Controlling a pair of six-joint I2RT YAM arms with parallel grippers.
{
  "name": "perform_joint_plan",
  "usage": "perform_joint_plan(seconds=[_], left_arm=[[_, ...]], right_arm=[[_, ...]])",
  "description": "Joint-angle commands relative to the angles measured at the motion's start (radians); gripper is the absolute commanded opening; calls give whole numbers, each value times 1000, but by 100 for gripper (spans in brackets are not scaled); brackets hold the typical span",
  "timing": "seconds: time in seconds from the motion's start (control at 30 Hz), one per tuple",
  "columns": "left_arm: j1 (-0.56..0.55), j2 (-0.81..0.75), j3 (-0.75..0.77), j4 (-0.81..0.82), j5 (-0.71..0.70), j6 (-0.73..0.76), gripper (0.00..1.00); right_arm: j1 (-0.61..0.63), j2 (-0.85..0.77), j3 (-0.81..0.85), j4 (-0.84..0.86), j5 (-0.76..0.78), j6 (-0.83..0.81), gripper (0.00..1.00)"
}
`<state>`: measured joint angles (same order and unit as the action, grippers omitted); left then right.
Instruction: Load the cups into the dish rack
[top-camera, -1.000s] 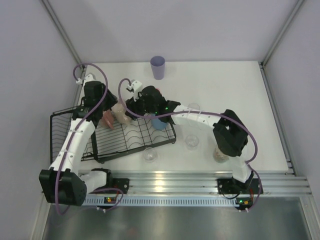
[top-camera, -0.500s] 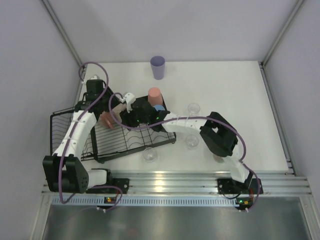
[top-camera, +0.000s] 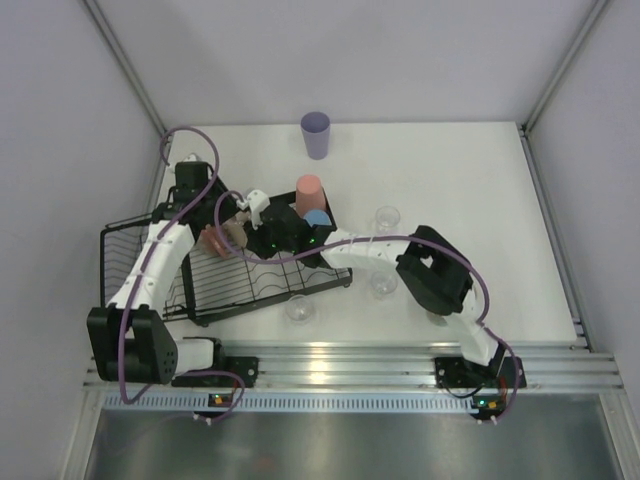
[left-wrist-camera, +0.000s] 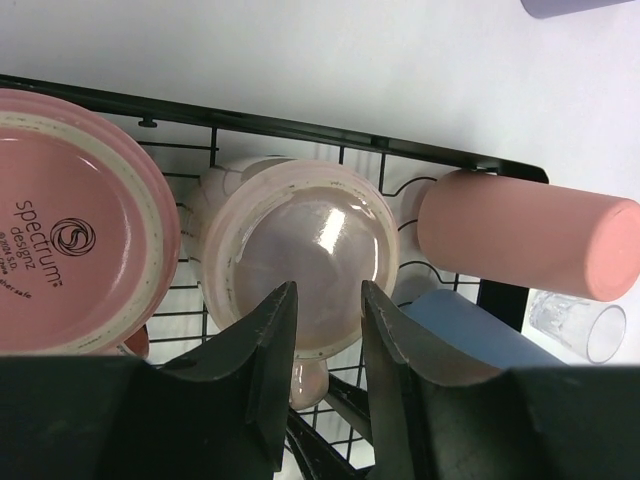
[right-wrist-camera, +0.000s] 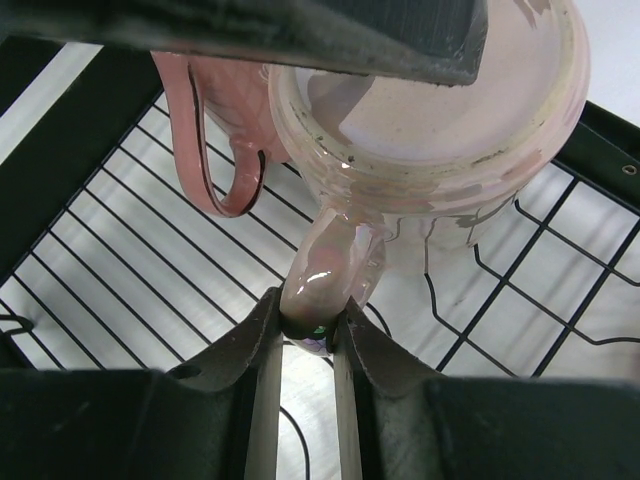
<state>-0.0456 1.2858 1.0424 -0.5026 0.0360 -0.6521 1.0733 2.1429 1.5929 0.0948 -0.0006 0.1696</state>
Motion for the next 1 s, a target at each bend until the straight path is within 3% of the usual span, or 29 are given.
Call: perform_joint_plan(seconds=[0.0,0.2,0.5,0.97], left_arm=[[7,9,-12,1,-5,9,38],[7,14,-12,1,10,9,37],[7,18,-5,1,62,11,37],[7,9,2,1,28,23,38]], right_arm=[[23,-38,7,63,24,-10,8],[34,-66,-34,74,34,-9,0],[37,-103,-82,82,42,1,0],[48,-121,-125,103,10,42,0]])
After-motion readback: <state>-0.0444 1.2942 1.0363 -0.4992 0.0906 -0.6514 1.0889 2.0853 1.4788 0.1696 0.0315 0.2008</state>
